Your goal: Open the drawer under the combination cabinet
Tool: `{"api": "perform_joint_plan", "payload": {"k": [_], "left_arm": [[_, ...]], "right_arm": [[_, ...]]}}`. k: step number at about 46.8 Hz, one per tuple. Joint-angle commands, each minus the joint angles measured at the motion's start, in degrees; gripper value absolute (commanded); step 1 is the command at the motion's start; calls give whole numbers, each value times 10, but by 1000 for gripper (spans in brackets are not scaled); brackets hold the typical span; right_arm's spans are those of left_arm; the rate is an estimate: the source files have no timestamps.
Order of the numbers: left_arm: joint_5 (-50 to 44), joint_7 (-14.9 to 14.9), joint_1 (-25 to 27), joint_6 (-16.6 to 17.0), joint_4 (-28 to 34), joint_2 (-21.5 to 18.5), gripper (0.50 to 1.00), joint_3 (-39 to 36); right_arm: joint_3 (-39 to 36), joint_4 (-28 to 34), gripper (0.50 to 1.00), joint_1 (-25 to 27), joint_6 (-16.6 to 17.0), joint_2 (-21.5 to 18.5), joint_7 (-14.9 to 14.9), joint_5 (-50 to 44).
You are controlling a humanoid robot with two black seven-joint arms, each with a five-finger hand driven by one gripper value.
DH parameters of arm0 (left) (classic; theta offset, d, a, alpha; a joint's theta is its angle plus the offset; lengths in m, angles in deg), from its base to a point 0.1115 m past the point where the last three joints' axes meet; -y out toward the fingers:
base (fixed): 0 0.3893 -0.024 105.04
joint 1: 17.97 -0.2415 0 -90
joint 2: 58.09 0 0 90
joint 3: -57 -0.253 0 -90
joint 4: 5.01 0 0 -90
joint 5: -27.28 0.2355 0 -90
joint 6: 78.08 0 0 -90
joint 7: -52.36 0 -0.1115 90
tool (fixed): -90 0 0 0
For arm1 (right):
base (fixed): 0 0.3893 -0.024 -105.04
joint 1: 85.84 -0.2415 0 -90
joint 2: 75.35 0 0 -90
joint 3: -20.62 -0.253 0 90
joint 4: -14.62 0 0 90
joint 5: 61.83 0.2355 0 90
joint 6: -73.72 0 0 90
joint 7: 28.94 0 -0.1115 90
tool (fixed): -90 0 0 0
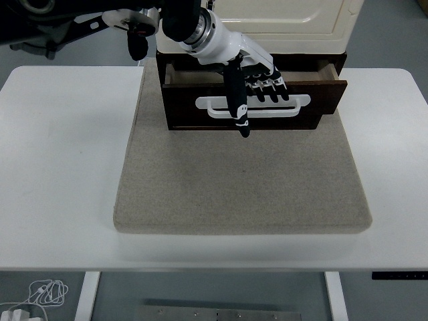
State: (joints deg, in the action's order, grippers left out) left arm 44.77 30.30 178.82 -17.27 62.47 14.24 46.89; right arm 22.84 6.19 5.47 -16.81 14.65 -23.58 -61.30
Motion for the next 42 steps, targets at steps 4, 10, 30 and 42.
{"api": "perform_joint_plan", "payload": {"k": [4, 10, 30, 42], "left_arm": [[1, 0, -6, 12, 1, 3, 1000, -3], [1, 0, -8, 13, 0, 5, 1000, -3], [1, -1, -4, 5, 5, 3, 1000, -4], [0, -1, 2, -5, 6, 1, 1000, -2]], "right_arm": [[1, 0, 928, 0, 0, 0, 0, 0], [1, 0, 928, 0, 0, 0, 0, 0], [1, 0, 928, 0, 0, 0, 0, 0], [1, 0, 928, 0, 0, 0, 0, 0]]}}
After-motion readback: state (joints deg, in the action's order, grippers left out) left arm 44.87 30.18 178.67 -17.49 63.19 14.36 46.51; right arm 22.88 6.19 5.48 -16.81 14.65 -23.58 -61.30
